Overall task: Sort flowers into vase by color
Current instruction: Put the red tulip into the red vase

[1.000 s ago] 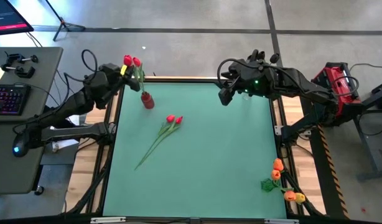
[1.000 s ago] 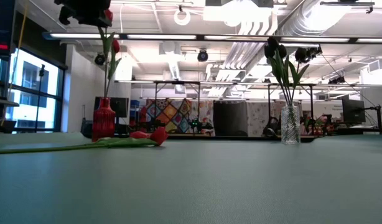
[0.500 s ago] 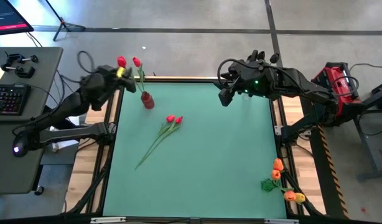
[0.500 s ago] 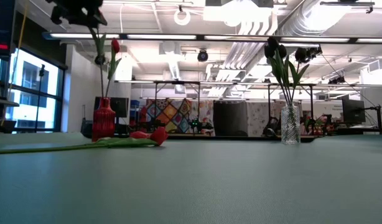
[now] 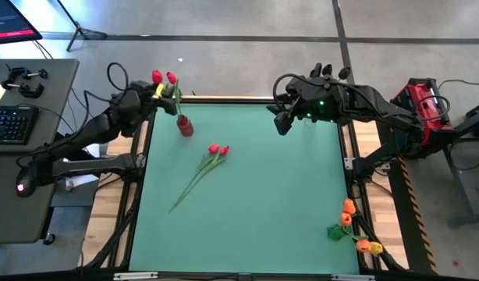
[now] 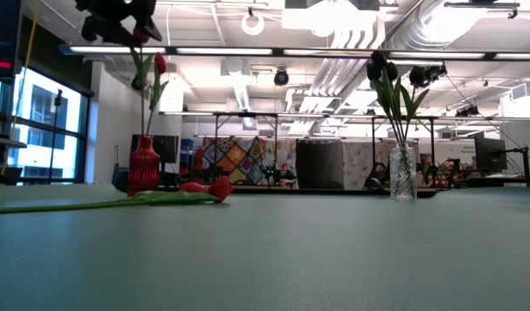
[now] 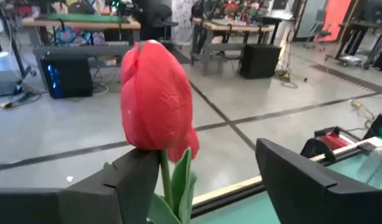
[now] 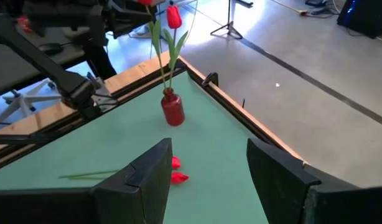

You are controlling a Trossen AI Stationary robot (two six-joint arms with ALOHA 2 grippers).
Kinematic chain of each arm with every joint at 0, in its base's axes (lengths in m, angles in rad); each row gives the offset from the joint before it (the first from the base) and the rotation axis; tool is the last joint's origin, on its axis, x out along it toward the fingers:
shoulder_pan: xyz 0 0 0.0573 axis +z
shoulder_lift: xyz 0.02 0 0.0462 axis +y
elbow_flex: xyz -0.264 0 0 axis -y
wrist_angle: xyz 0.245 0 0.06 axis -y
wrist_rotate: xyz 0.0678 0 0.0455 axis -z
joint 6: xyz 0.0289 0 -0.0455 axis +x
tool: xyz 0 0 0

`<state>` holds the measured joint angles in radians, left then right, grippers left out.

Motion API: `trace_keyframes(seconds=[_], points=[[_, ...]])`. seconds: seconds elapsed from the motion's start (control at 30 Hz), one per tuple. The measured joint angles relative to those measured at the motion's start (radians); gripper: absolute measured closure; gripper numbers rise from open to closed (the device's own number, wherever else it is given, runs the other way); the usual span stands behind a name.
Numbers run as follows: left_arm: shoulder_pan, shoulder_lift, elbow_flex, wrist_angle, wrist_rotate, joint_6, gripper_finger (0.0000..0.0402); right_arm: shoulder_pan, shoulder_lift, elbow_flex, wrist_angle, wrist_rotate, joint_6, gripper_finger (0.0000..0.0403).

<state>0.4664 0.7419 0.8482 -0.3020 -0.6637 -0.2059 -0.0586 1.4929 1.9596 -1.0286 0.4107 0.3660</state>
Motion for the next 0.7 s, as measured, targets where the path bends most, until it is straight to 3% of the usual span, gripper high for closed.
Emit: trace_keyframes(seconds=[0.13,0.27,0.5,0.7], points=[[0.026,0.002,0.0,-0.073,0.013,-0.074,0.0114,0.0,0.0,0.0,-0.002,0.0,0.003,0.0206],[0.075,0.008,0.0,-0.169,0.143,-0.171,0.0098,0.0,0.0,0.0,-0.001,0.0,0.002,0.0206],[0.144,0.014,0.0,-0.196,0.35,-0.252,0.0096,0.0,0.0,0.0,-0.001,-0.004,0.016,0.0206],[0.19,0.023,0.0,-0.221,0.372,-0.234,0.0096,0.0,0.0,0.0,-0.001,-0.022,0.019,0.0206]])
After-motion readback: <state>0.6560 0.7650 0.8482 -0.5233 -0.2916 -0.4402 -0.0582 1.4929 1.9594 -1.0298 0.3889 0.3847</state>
